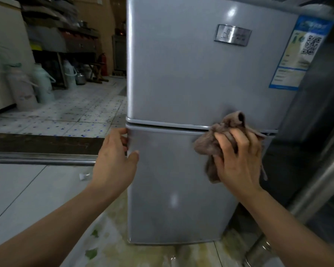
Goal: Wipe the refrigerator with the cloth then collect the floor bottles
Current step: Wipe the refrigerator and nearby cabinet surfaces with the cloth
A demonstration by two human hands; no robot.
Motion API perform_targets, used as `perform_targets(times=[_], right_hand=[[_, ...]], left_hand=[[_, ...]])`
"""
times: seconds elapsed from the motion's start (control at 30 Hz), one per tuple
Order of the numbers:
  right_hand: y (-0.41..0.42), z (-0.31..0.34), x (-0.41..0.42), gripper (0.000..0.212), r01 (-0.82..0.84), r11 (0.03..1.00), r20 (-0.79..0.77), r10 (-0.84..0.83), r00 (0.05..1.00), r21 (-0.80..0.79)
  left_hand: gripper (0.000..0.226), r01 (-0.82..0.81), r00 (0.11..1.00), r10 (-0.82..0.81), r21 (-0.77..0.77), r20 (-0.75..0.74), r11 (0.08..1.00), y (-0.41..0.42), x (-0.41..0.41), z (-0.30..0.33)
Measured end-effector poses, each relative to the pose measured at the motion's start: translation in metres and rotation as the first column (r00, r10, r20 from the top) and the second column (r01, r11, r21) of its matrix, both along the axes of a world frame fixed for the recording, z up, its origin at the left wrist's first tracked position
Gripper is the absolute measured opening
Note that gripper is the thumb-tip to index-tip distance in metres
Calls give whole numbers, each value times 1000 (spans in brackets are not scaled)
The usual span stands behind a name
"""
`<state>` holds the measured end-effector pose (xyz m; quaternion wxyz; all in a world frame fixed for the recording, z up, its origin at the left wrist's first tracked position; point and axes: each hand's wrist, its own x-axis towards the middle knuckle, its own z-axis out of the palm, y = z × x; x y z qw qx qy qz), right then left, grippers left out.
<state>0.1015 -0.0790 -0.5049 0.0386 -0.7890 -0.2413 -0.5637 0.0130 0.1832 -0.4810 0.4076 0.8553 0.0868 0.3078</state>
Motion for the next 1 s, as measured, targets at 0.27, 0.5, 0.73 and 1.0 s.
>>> perform_targets(times=[0.27, 0.5, 0.73, 1.0], right_hand=[[-43, -6, 14, 44, 28, 864, -154, 57, 986, 502], [-21, -60, 13, 68, 42, 733, -281, 206, 938, 679], [-20, -114, -6, 98, 212, 861, -531, 77, 844, 462], [17, -46, 14, 76, 252, 873, -229, -168, 959, 418]], left_hand=[[23, -65, 996, 63, 37, 56, 997, -3, 12, -18], [18, -38, 997, 35, 46, 73, 998, 0, 14, -26], [20, -18, 1000, 18, 48, -5, 999, 1, 8, -34], [27, -43, 996, 50, 91, -76, 995, 4, 7, -65]])
